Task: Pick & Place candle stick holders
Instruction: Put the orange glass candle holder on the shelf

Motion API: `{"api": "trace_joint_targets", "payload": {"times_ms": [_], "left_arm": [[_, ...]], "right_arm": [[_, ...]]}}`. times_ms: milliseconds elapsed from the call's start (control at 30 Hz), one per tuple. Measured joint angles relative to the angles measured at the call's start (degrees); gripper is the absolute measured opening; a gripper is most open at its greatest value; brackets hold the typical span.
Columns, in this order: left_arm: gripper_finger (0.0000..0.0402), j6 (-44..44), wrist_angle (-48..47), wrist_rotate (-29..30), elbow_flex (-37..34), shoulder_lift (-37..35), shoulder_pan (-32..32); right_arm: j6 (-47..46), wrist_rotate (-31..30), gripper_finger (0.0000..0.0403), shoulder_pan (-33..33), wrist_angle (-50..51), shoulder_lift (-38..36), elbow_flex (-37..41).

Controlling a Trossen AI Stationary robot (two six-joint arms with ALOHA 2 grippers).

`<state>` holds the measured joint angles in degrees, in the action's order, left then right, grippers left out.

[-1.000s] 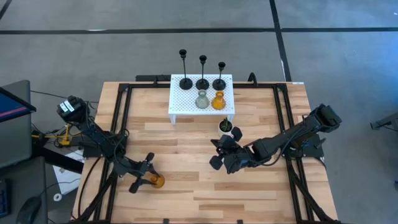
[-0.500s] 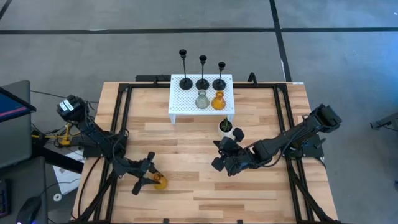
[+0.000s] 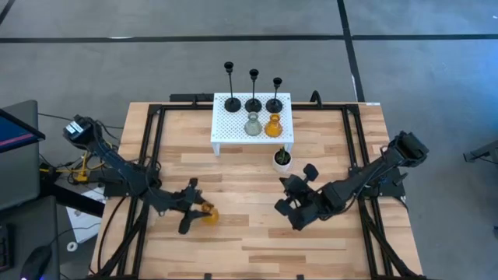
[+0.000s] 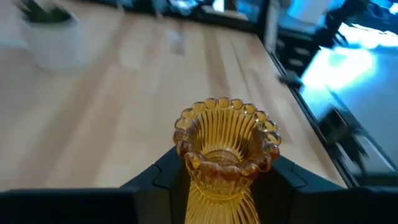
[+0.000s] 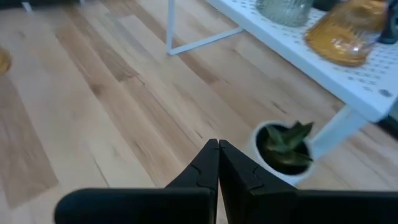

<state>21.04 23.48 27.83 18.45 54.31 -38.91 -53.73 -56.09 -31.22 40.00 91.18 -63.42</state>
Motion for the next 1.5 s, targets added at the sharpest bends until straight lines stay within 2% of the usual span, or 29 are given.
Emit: {"api": "trace_joint_targets", "payload": {"times_ms": [267,433,567,700,967,1133,1267,1500], "left_arm": [[0.0133,-10.25,-7.70,-3.01,7.35,-7.67,10.37],[0.0128,-14.63,-14.06,-3.03,13.46,-7.71,18.96],[0.0132,-14.84,-17.84,-3.02,18.42,-6.29,26.87],[0.0130,-16.68,-18.75,-4.85,22.29,-4.19,34.15],[0.0133,-17.60,-18.75,-8.22,27.84,2.39,46.55],[0.0131,-16.98,-18.81,-8.35,29.00,6.41,51.78],[0.0134,-14.58,-18.60,-11.15,29.10,8.57,55.13],[0.0133,-11.72,-17.96,-11.91,29.12,10.00,57.77]], "right_arm": [[-3.04,-3.16,0.0000,-4.22,6.60,0.00,0.00],[-4.57,-4.23,0.0000,-4.44,6.12,-0.50,4.03],[-9.42,-3.66,0.0000,-4.58,4.92,-0.57,8.72],[-12.11,-4.20,0.0000,-5.23,-1.95,-0.57,12.87],[-13.10,-4.21,0.0000,-7.03,-6.84,-0.57,15.39],[-13.05,-4.22,0.0000,-8.21,-7.20,-0.57,15.39],[-13.01,-4.22,0.0000,-8.83,-7.51,-0.57,15.39],[-12.92,-4.48,0.0000,-8.92,-7.49,-0.57,15.39]]}}
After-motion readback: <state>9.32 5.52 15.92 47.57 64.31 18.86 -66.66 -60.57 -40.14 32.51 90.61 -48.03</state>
